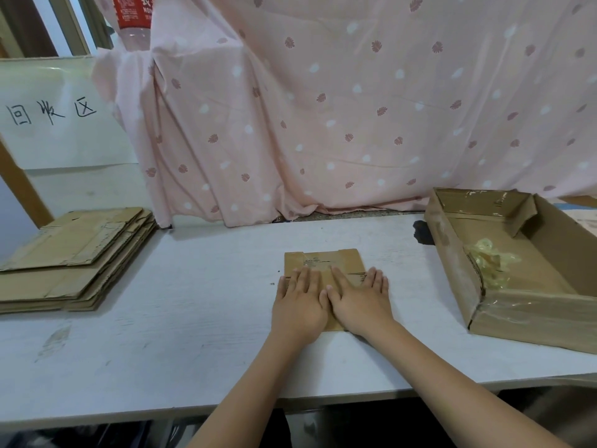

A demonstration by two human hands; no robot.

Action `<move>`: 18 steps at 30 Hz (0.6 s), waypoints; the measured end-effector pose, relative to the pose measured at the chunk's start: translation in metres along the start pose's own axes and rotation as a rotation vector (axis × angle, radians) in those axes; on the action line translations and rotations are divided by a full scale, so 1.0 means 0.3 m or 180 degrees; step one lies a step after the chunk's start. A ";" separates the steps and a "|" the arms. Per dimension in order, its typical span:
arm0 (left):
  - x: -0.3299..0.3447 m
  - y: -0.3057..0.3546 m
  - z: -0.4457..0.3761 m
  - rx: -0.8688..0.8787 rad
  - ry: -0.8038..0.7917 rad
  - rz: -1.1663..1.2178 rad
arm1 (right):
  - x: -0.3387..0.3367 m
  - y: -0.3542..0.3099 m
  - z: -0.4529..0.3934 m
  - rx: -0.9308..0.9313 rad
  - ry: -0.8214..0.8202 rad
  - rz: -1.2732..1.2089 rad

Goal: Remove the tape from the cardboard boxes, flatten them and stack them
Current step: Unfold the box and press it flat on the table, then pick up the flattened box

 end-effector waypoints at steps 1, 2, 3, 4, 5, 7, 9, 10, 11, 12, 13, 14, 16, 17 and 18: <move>-0.004 0.000 0.009 -0.0081 0.0005 0.0011 | -0.017 -0.008 0.010 -0.0053 0.0041 -0.0087; -0.007 0.004 0.017 -0.0141 0.0002 0.0038 | -0.043 -0.012 0.021 -0.0116 0.0119 -0.0353; -0.012 0.006 0.029 -0.0180 0.0010 0.0045 | -0.077 -0.014 0.032 -0.0190 0.0197 -0.0797; -0.017 0.010 0.036 -0.0180 0.0023 0.0051 | -0.110 -0.004 0.036 -0.0200 0.0214 -0.1379; -0.019 0.012 0.040 -0.0180 0.0029 0.0090 | -0.138 0.009 0.036 -0.0136 0.0180 -0.1972; -0.028 0.008 0.053 -0.0221 0.0052 0.0242 | -0.162 0.055 0.045 0.0264 0.0028 -0.2718; -0.044 0.000 0.069 -0.0277 0.0146 0.0475 | -0.166 0.090 0.050 0.0593 -0.0100 -0.2881; -0.051 -0.001 0.077 -0.0303 0.0207 0.0600 | -0.170 0.096 0.054 0.0596 -0.0044 -0.2993; -0.062 -0.002 0.088 -0.0363 0.0267 0.0713 | -0.178 0.091 0.068 0.0519 0.0005 -0.3142; -0.076 -0.010 0.096 -0.0469 0.0326 0.0837 | -0.189 0.081 0.082 0.0415 0.0079 -0.3274; -0.102 -0.025 0.110 -0.0660 0.0373 0.1015 | -0.208 0.062 0.104 0.0288 0.0169 -0.3402; -0.123 -0.043 0.114 -0.0881 0.0395 0.1281 | -0.230 0.044 0.125 0.0153 0.0239 -0.3519; -0.169 -0.085 0.131 -0.1218 0.0309 0.1987 | -0.262 0.000 0.153 -0.0091 0.0318 -0.3697; -0.201 -0.102 0.145 -0.1258 0.0315 0.2362 | -0.273 -0.021 0.161 -0.0158 0.0390 -0.3718; -0.238 -0.129 0.161 -0.1215 0.0419 0.2708 | -0.281 -0.048 0.169 -0.0215 0.0482 -0.3683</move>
Point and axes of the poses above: each hand's wrist, its own z-axis away from the middle knuckle, its own x-axis out of the palm, y = z × x, the point moved 6 cm from there along -z, towards the middle knuckle, and after that the axes turned 3 degrees about -y, right-handed, at the moved point
